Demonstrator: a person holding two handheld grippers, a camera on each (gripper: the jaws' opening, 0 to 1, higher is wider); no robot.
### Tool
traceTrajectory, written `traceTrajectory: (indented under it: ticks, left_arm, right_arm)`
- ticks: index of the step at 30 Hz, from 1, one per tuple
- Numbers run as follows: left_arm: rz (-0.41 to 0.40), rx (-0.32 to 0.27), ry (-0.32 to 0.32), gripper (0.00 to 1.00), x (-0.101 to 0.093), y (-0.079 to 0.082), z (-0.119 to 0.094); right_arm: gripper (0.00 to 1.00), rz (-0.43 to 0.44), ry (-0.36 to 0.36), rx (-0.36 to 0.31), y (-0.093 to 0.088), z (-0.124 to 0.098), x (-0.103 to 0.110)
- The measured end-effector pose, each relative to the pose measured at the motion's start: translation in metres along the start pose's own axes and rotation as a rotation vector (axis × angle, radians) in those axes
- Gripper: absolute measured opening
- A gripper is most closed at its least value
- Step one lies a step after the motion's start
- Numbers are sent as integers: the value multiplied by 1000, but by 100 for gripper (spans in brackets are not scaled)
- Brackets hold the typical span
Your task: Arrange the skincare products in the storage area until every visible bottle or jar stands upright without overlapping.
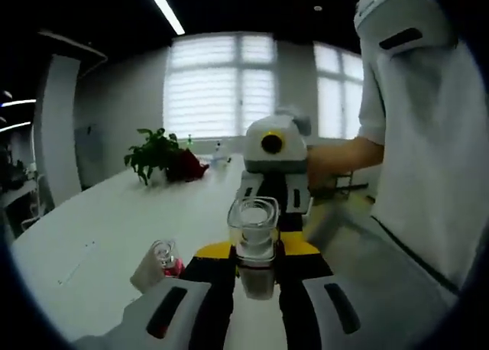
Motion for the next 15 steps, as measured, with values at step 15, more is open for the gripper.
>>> traceTrajectory:
  ticks: [15]
  left_arm:
    - [43,124,57,23,9,-48,11]
  right_arm:
    - [36,60,-107,30,-47,6,-14]
Point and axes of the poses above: the point that each gripper's makers call its tool centre point, and the gripper's own axes: z roughly forward along the fingers, x roughly to its left, y roughly out of its top, the point moved 4 cm from there along -z, roughly backward along the fingers, and after that the axes turned 13 degrees about y, right-handed, at the moved point
